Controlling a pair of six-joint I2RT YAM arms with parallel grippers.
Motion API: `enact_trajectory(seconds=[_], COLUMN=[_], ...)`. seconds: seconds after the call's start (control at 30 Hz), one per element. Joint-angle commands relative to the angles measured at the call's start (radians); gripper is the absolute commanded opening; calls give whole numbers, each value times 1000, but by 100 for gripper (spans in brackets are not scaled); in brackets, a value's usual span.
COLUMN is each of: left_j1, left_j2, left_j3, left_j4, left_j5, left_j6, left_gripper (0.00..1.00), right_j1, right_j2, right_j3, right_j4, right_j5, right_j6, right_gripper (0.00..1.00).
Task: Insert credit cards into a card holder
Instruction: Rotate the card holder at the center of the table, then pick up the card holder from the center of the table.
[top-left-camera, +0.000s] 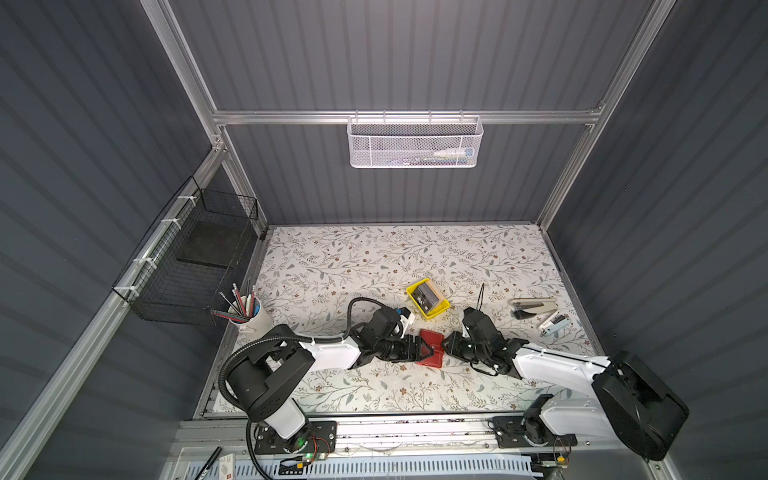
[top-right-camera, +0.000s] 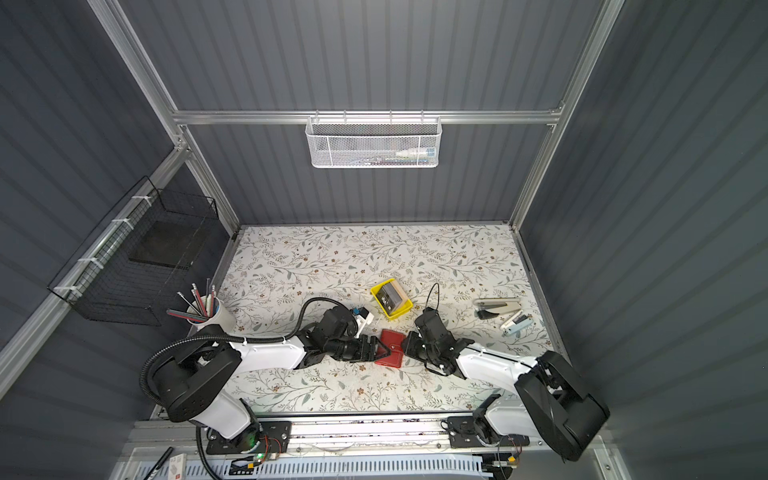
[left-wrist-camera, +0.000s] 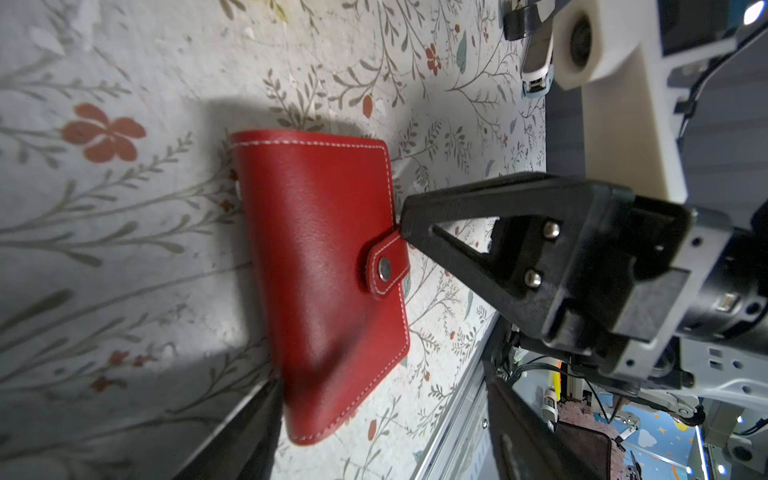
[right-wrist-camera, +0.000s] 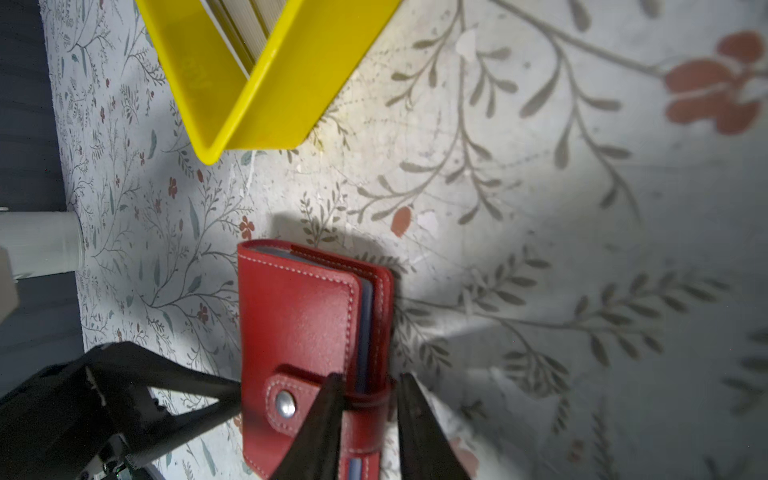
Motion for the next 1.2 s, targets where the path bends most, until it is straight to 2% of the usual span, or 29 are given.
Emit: enact_trajectory(seconds=[0.0,0.07,0.17,0.3,0.43,0.7,0.87,1.17], left_j1=[-2,18,69,80,92,94,79,64], left_j2=[-54,-73,-44,-1,31,101,139,182], left_j3=[-28,-58,-76,-51,-40,-8,24,46], left_j4=[-62,-22,60,77,107,143,107,183], left_j5=[-24,-25,36,60,74,91,87,119], left_j6=[-10,-47,-91,-72,-66,-72,-63,-97], left_gripper=[78,78,77,75,74,74,73,72], right_j1=[0,0,14,46,70,80,80,80], right_j2=[29,14,-28,-77,-111,-77,-55,-31], right_j3=[55,51,47,45,11,-22,-24,-56], right_j4=[-15,-13,-60,-141,-137,-67,-56,-44], right_j5=[8,14,45,101,105,69,65,82], right_j6=[-34,-43,-71,-77,-32,2,1,32], right_gripper=[26,25,27,28,28,31,31,28])
